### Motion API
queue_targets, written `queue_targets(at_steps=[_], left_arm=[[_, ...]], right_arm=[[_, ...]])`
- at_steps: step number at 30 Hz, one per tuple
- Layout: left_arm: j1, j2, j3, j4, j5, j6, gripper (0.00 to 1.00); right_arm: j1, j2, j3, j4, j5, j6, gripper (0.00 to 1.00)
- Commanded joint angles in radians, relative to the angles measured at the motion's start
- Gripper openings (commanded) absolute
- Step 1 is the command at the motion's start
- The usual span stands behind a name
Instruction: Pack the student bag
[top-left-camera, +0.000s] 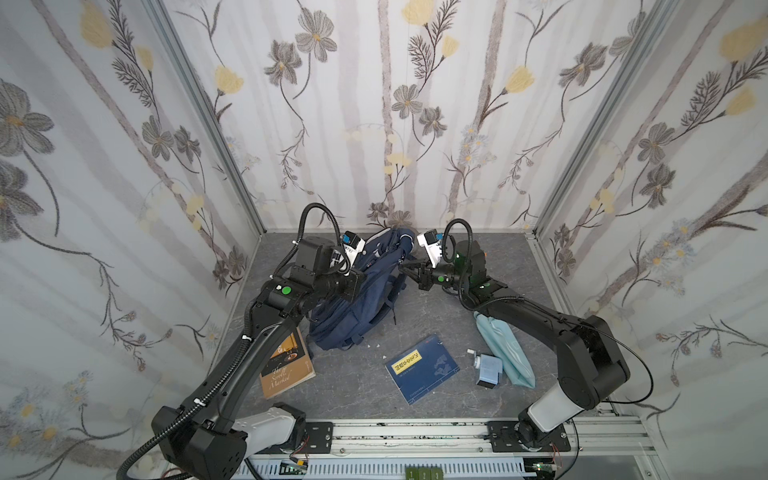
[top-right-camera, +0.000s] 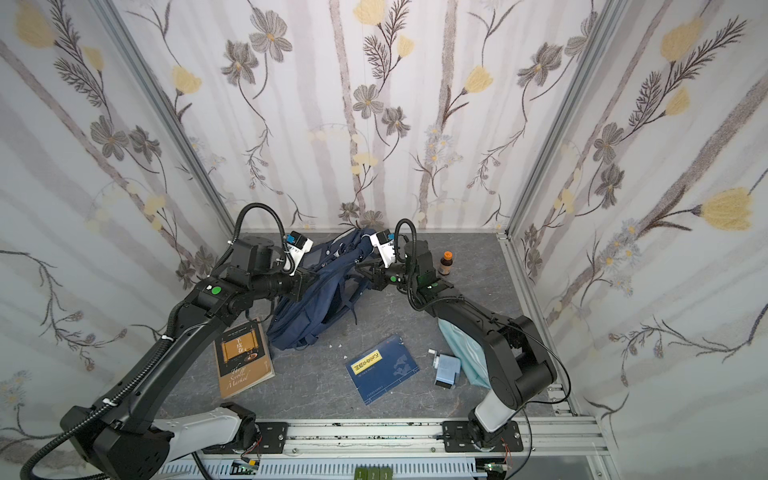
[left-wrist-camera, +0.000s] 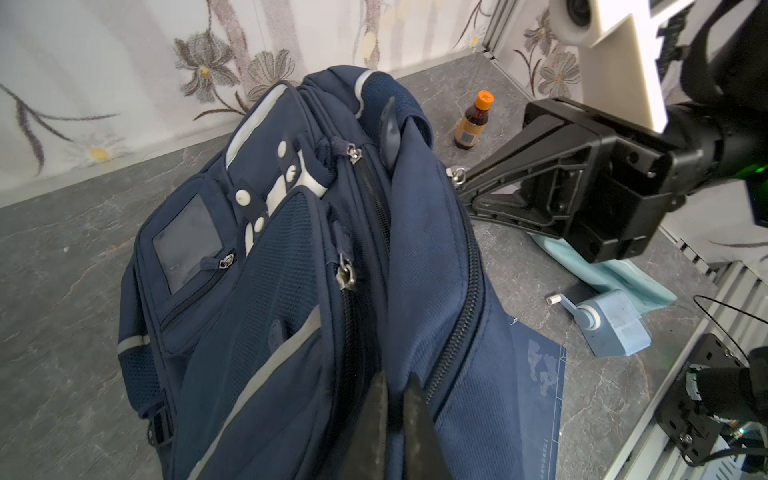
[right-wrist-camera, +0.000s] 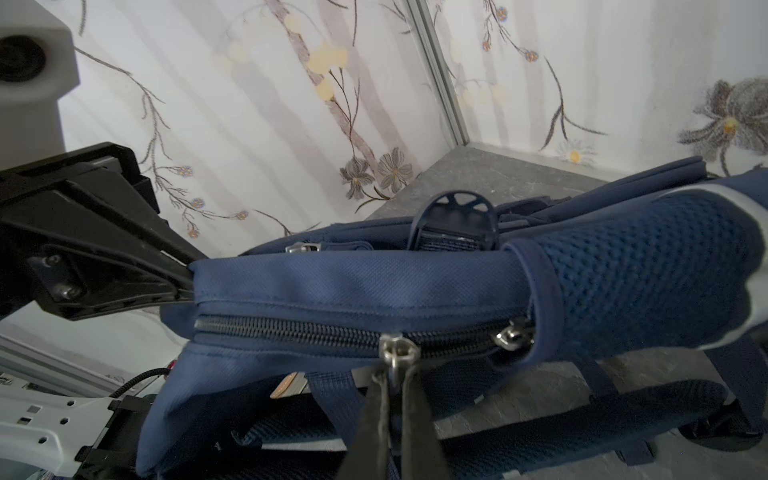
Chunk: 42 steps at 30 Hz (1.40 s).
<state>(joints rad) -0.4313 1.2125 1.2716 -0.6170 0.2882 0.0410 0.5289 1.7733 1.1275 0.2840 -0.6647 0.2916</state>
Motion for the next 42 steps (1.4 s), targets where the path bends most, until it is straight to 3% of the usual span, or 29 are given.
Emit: queue_targets(at_steps=[1,8,21,29,32,37,42], left_arm=[[-0.014,0.011,0.004,0.083,-0.127,-0.081,0.00],[-0.069,0.044,0.038,0.046,-0.206,-0.196,0.00],[-0.113,0.078,0.119,-0.003,-0.162,-0.431,0.00],[-0.113,0.205,0.276,-0.184,-0.204,-0.447,0.00],[-0.107,0.234,0.305,-0.209,-0.205,-0.458,0.00],[-0.089,0.295,0.371,-0.247,-0.148,-0.510,0.00],[-0.085,0.333,0.441,-0.214,-0.010,-0.551,0.00]], right_arm=[[0.006,-0.015,0.067,-0.273,0.043,-0.107,0.00],[0.032,0.003,0.246,-0.504,0.052,-0.135,0.00],[0.116,0.104,0.509,-0.758,0.053,-0.164,0.00],[0.125,0.101,0.623,-0.886,0.019,-0.174,0.00],[0.124,0.114,0.685,-0.975,0.054,-0.203,0.00],[0.128,0.154,0.777,-1.107,0.098,-0.245,0.00],[0.146,0.209,0.815,-1.190,0.111,-0.264,0.00]])
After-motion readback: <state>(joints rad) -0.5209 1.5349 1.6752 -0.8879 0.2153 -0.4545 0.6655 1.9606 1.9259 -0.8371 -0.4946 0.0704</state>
